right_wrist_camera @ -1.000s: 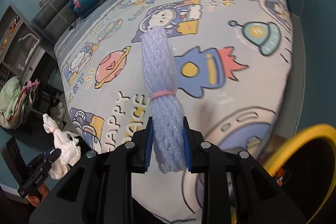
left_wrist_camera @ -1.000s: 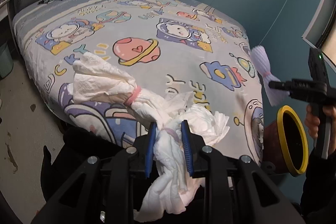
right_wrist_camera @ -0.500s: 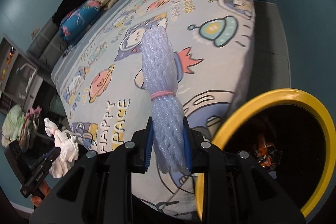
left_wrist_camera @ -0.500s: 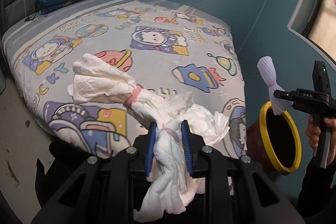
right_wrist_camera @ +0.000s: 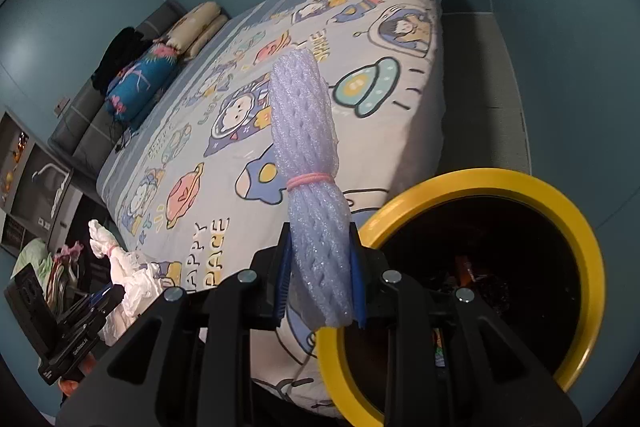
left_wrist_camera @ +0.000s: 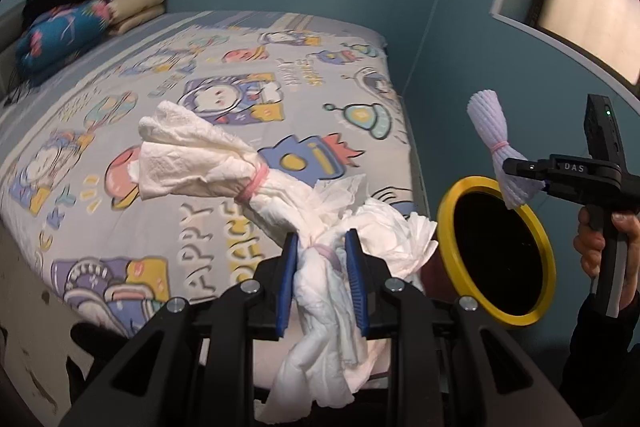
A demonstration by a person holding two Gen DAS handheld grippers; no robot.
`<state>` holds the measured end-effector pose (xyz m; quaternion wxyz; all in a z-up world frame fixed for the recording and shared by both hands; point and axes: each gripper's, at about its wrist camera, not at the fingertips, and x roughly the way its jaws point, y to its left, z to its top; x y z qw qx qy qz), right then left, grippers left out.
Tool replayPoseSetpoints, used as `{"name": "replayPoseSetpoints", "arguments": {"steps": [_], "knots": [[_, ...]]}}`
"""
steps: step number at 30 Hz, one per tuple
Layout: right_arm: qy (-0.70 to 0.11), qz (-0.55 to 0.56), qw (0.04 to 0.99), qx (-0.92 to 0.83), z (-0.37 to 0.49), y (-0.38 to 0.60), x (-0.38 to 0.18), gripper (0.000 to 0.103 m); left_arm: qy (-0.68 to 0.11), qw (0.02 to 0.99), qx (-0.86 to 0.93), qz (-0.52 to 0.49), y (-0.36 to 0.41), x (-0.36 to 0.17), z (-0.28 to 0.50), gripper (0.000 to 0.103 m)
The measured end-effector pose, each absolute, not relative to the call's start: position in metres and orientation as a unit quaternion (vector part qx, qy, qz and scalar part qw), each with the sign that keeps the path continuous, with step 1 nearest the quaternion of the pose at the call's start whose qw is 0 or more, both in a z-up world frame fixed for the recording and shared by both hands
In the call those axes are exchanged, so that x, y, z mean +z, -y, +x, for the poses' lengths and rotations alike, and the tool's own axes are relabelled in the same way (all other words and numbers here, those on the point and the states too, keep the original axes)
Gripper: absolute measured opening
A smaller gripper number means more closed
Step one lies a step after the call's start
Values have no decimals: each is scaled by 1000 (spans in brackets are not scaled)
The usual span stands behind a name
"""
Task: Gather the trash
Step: 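Carry the tissue and foam net over the bin and open both tools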
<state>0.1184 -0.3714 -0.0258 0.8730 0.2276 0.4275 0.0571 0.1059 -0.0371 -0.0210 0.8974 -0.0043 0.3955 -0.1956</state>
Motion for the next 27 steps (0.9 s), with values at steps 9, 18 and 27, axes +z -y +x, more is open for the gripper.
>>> {"name": "replayPoseSetpoints", "arguments": {"steps": [9,18,27], "knots": [[-423,255,869,30,101,403,-30,24,-378,893,-245,17,93,-7,113,23],[-420,273,865,15,90,424,-36,24,-375,878,-293,46,154,-8,114,23],[-445,296,845,-11,89,439,-59,24,-393,851,-343,70,210,-28,120,23]]}}
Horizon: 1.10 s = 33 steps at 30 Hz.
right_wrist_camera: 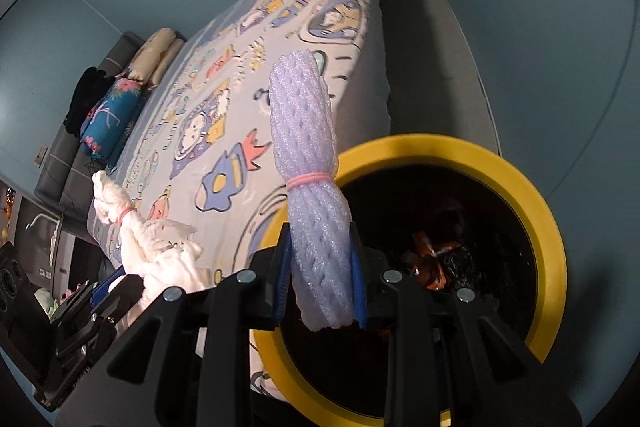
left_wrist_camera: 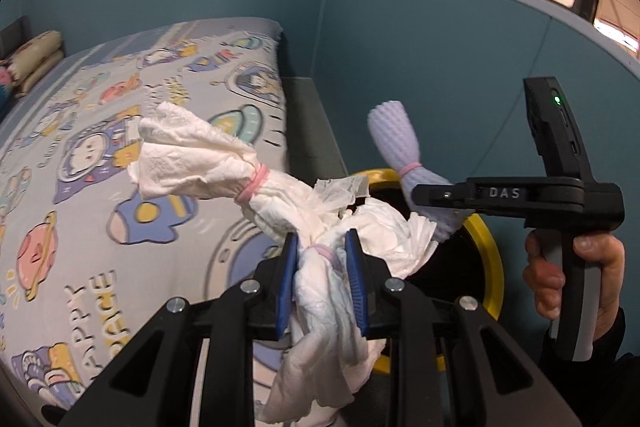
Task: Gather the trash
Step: 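Carry the tissue and foam net over the bin and open both tools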
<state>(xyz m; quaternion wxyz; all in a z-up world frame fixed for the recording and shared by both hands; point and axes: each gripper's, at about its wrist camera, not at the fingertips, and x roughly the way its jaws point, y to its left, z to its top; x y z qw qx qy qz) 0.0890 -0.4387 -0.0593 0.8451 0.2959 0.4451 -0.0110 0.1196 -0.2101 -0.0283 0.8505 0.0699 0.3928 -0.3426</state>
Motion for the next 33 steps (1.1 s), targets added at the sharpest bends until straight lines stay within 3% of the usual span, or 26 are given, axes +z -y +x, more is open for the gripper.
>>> {"name": "replayPoseSetpoints", "arguments": {"steps": [12,26,29,33], "knots": [[-471,307,826,-34,89,452,-84,25,-439,811,-378,76,249,-70,120,23],[-481,301,821,-58,86,454,-89,27,-436,804,-399,62,252,-71,108,23],[-484,304,819,-58,85,453,-90,29,-437,802,-404,55,248,-71,113,27],[-481,298,822,-66,86,454,-86,34,-436,804,-401,38,242,-69,115,45]]}}
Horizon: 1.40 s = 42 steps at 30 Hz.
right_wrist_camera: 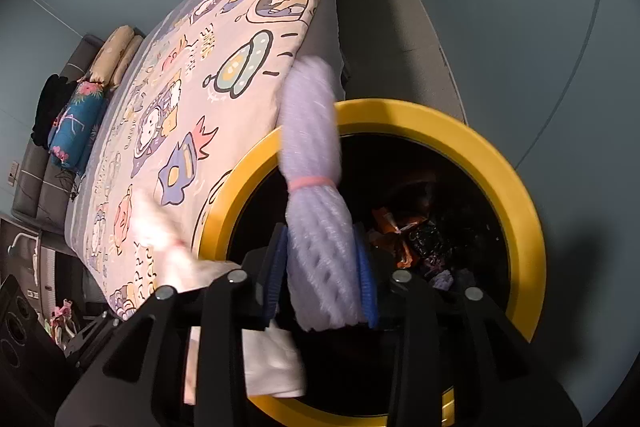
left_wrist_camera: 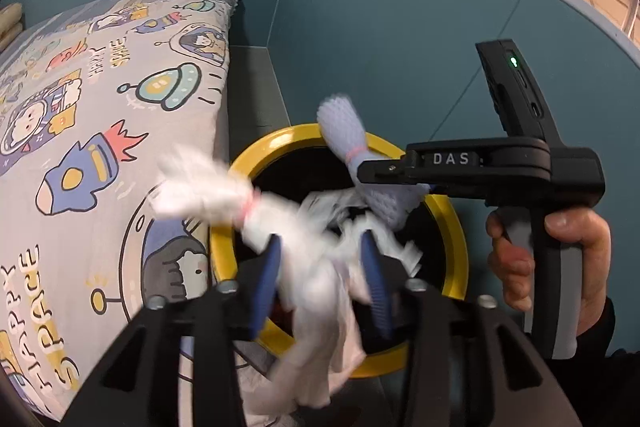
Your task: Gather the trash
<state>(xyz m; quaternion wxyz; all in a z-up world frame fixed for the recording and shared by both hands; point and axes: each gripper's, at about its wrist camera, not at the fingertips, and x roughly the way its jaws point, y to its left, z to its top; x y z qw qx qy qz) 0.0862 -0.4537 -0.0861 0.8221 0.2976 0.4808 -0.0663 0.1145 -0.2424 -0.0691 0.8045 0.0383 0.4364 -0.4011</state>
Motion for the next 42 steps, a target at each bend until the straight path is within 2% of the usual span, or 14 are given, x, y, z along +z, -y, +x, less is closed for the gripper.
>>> {"name": "replayPoseSetpoints", "arguments": {"steps": [3,5,17,20,34,40,42], "knots": [[-477,303,823,-67,85,456,-85,38,-430,811,-396,29,236,-65,115,55],[-472,304,824,-68,85,457,-84,38,-430,813,-393,24,233,-63,114,58],[-470,294,831,-48,95,441,-78,40,-426,828,-363,-10,199,-57,124,58],[-470,290,833,-37,100,432,-75,46,-425,835,-349,-15,188,-56,127,58],[-487,242,839,21,127,367,-68,46,-421,862,-280,-42,119,-51,137,58],[-491,224,840,51,138,335,-63,48,-419,873,-244,-51,85,-51,136,63],[-493,218,840,63,141,322,-62,52,-420,876,-232,-52,75,-52,135,65]]}}
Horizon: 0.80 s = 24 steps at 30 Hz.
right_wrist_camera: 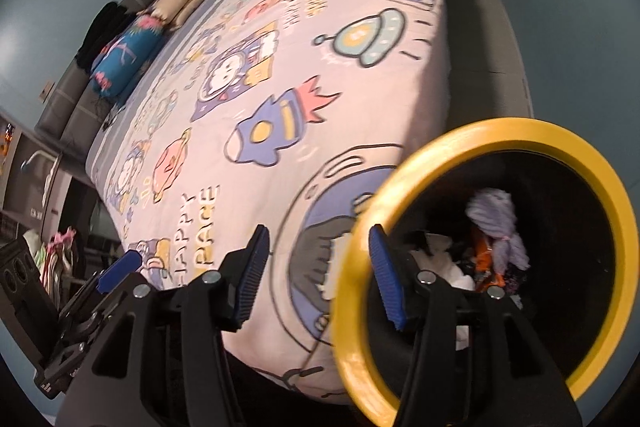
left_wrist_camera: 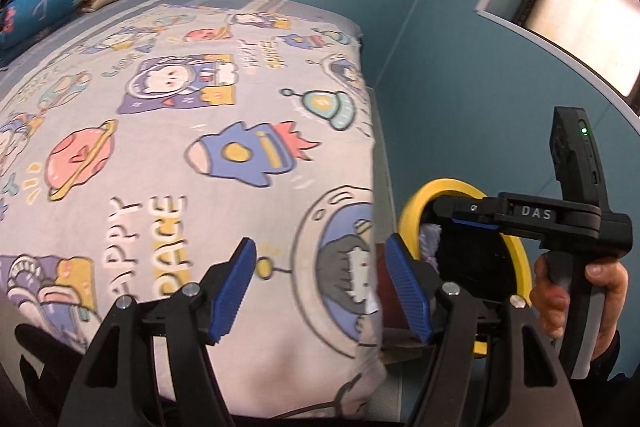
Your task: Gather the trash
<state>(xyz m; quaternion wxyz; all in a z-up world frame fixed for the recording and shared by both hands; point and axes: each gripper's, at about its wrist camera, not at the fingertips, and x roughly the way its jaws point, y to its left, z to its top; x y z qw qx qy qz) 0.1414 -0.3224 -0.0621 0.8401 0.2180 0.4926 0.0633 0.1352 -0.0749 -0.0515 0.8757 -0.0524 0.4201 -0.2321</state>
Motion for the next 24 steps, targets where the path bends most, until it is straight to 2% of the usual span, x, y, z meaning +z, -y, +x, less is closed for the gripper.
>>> {"name": "replayPoseSetpoints", "arguments": {"steps": [4,12,14,24], "knots": [[-494,205,840,86,148,300,-60,53,-419,882,-208,-55,55,-52,133,68],[-490,175,845,120,155,259,-50,57,-403,900,-152,-64,13,-49,124,81],[-485,172,848,125,155,251,-46,62,-399,903,-144,-70,3,-47,122,83],[-447,155,871,136,142,230,-33,72,-349,930,-86,-72,-34,-37,104,94]]}}
